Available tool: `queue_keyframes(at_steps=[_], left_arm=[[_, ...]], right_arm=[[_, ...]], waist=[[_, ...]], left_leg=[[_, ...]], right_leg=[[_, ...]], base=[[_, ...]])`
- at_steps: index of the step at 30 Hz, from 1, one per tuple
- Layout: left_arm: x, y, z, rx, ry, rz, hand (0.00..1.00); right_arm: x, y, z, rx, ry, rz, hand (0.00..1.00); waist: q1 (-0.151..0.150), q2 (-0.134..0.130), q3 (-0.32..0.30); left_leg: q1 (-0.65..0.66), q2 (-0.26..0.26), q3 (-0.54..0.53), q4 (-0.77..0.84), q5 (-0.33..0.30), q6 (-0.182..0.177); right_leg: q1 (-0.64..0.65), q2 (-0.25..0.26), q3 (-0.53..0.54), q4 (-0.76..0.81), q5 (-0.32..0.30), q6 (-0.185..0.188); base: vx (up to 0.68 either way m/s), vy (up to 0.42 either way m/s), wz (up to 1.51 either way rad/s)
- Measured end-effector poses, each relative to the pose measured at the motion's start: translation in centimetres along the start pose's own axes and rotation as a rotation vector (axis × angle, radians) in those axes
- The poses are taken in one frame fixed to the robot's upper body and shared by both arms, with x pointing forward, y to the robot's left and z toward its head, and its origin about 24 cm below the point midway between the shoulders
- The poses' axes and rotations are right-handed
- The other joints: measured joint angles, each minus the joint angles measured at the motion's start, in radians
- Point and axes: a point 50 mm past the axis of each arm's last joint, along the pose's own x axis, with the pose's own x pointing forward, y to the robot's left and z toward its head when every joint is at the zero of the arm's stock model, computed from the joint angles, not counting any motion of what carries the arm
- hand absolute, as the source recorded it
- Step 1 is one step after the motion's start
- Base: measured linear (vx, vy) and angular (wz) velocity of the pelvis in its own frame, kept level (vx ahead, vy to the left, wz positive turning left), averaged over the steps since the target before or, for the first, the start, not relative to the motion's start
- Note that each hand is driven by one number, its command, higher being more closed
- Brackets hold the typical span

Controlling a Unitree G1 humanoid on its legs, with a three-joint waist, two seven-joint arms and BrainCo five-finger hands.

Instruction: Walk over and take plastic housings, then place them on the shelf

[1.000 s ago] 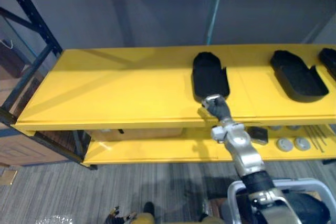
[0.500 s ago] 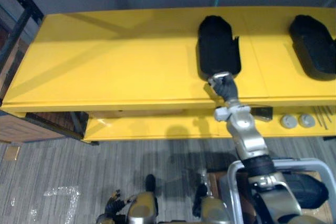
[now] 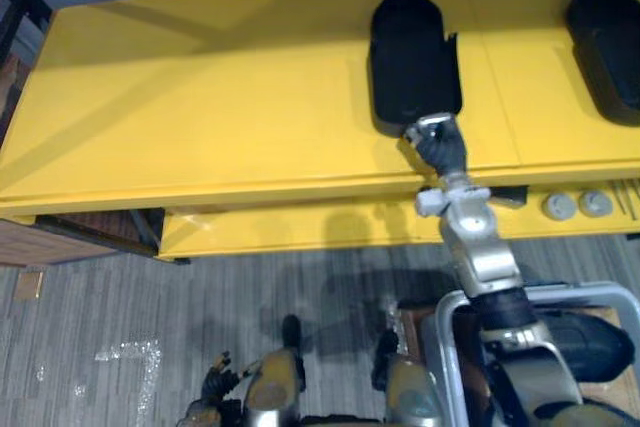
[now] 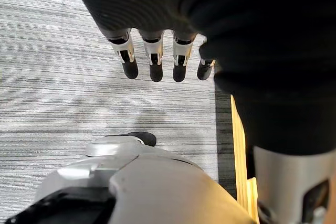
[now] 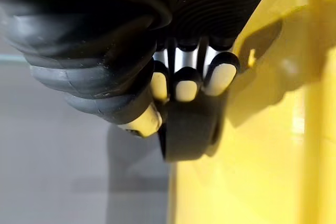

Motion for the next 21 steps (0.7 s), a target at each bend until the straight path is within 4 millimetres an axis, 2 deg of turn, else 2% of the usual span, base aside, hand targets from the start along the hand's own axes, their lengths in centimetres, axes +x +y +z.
queue_keyframes(at_steps=[8,13,21], left_arm=[[0.2,-0.5,0.4,-0.035,-0.008,-0.008,0.0],[0.2,-0.5,0.7,-0.037,-0.018,-0.01,0.0],[0.2,-0.6,0.8,-0.037,-0.021,-0.011,0.0]], right_arm=[[1.1,-0.3,0.6,-0.019,-0.005,-0.009,1.0],[2.3,-1.0,1.7,-0.036,-0.032,-0.039,1.0],[2.9,-1.3,1.7,-0.036,-0.025,-0.053,1.0]], waist=[[0.009,0.023,0.021],[0.01,0.023,0.025],[0.011,0.023,0.025]], left_leg=[[-0.013,-0.009,-0.008,0.012,-0.007,0.001],[-0.032,-0.01,-0.013,0.022,-0.006,0.0],[-0.031,-0.015,-0.014,0.027,-0.009,0.004]], right_leg=[[-0.01,-0.013,0.001,0.029,-0.019,0.006],[-0.03,-0.015,-0.002,0.035,-0.02,0.006],[-0.026,-0.019,0.002,0.037,-0.02,0.005]], base=[[-0.02,0.008,0.04],[0.02,0.0,0.02],[0.01,0.002,0.01]])
